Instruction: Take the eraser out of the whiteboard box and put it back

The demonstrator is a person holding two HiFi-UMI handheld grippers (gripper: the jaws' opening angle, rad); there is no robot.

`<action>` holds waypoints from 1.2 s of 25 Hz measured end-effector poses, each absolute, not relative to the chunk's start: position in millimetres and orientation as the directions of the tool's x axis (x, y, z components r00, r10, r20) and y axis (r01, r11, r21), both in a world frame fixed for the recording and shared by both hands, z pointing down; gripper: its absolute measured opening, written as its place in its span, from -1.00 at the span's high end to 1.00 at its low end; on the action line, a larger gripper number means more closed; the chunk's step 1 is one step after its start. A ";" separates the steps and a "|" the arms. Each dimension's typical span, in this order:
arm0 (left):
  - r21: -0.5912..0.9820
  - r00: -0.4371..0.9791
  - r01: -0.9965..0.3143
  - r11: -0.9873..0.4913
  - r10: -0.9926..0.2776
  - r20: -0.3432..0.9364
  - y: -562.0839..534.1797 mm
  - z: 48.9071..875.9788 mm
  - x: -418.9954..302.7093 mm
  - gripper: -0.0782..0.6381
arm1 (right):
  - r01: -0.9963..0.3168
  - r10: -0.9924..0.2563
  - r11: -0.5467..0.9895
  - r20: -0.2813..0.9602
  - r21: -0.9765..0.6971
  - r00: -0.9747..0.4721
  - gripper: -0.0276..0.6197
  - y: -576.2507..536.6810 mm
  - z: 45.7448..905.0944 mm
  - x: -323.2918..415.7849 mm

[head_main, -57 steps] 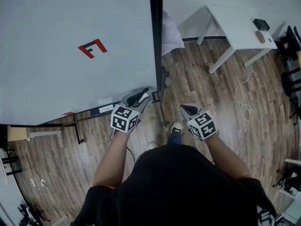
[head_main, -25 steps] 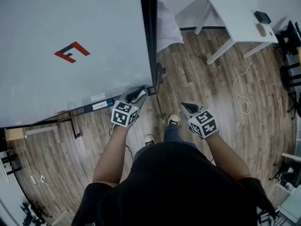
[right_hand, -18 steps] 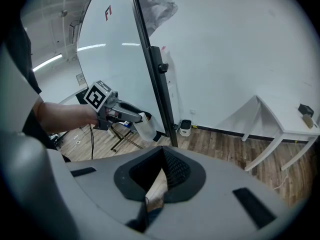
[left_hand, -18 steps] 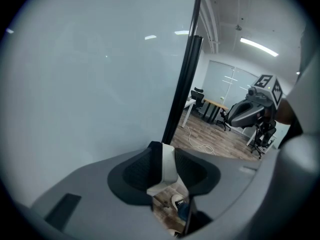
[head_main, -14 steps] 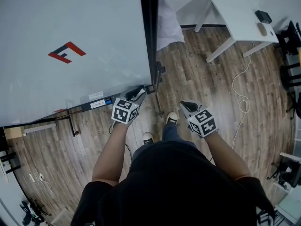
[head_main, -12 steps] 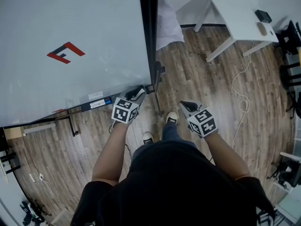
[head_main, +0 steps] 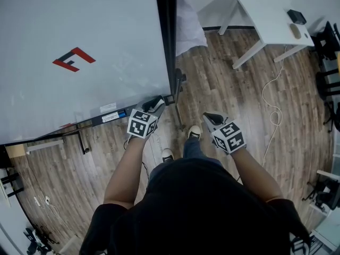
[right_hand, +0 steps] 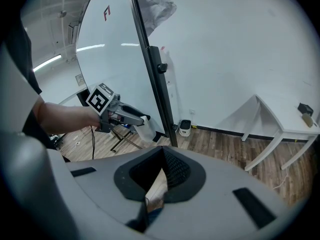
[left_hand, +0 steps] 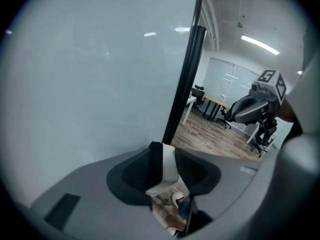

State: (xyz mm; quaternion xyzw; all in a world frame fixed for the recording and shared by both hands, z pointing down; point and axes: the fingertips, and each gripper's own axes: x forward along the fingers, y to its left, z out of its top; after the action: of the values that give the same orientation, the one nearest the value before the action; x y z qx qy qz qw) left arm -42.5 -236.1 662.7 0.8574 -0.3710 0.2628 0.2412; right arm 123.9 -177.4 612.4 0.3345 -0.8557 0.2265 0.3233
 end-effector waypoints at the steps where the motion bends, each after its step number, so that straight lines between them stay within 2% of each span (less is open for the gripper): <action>1: 0.217 0.587 -0.763 -0.609 -0.510 0.629 -236.0 662.4 -42.8 0.33 | -0.718 -0.427 0.675 0.704 -0.170 -0.568 0.93 -177.6 611.6 122.9; 30: 0.179 0.599 -0.764 -0.619 -0.581 0.551 -218.0 601.4 -66.5 0.32 | -0.710 -0.472 0.690 0.655 -0.141 -0.589 0.93 -164.1 574.5 107.3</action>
State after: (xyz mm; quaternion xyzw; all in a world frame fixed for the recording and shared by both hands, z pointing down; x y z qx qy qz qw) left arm -66.5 -218.0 601.4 0.8709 -0.3862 0.2262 0.2031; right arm 107.3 -164.1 574.5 0.3401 -0.8691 0.1983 0.2994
